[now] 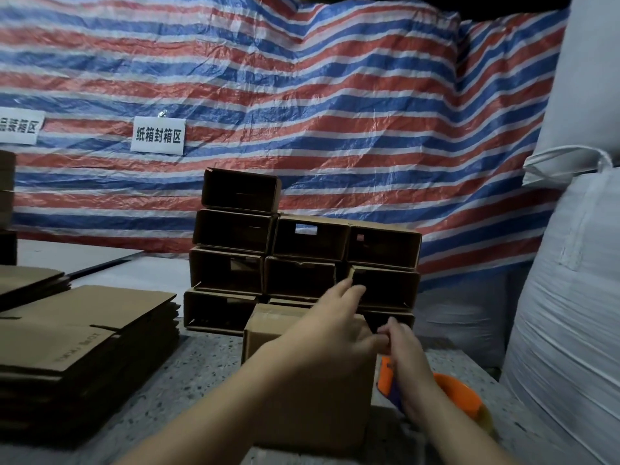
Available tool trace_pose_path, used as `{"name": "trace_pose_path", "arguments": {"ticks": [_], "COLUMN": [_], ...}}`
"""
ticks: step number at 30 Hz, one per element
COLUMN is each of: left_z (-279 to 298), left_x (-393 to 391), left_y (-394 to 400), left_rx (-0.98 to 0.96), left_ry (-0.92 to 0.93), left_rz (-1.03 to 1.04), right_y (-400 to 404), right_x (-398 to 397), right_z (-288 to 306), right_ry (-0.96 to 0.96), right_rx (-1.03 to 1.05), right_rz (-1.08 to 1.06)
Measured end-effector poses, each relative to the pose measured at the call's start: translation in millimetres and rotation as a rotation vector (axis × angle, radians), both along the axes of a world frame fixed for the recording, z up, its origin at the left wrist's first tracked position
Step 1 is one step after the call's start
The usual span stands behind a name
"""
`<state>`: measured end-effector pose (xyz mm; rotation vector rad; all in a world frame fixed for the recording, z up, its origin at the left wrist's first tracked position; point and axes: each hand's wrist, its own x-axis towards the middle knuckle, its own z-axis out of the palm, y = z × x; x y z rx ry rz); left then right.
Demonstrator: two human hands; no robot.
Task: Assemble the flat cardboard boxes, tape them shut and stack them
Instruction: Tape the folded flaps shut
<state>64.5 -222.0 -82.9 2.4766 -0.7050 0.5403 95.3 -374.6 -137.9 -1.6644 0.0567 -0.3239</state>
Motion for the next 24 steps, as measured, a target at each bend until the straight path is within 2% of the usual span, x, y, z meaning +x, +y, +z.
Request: {"name": "trace_pose_path", "arguments": {"ticks": [2, 6, 8, 11, 15, 19, 22, 24], "left_z": [0.8, -16.6, -32.5, -53.3, -72.2, -93.8, -108.8, -114.9], "left_x": [-2.4, -11.3, -12.2, -12.7, -17.4, -25.6, -28.2, -30.0], "left_y": [19.6, 63.7, 80.4, 88.9, 94.4, 107.1, 119.5, 124.2], "left_rx": [-0.130, -0.492, -0.653, -0.803, -0.901, -0.823, -0.517, -0.343], "left_ry": [-0.119, -0.200, -0.064, 0.243, 0.374, 0.520, 0.520, 0.532], "left_rz": [0.047, 0.214, 0.244, 0.137, 0.077, 0.069, 0.213, 0.237], "right_y": [5.1, 21.2, 25.9, 27.0, 20.9, 10.2, 6.2, 5.8], "right_x": [-4.8, -15.6, -16.4, -15.1, -19.3, -28.2, -31.9, -33.1], "right_z": [2.3, -5.8, -12.7, -23.6, -30.9, -40.6, -52.6, -60.1], "right_ry": [-0.138, -0.075, -0.061, -0.024, 0.091, 0.113, 0.144, 0.148], "right_rx": [-0.030, -0.067, -0.056, 0.034, 0.040, -0.074, -0.204, -0.262], "right_rz": [0.049, 0.202, 0.219, 0.229, 0.270, 0.282, 0.254, 0.229]}}
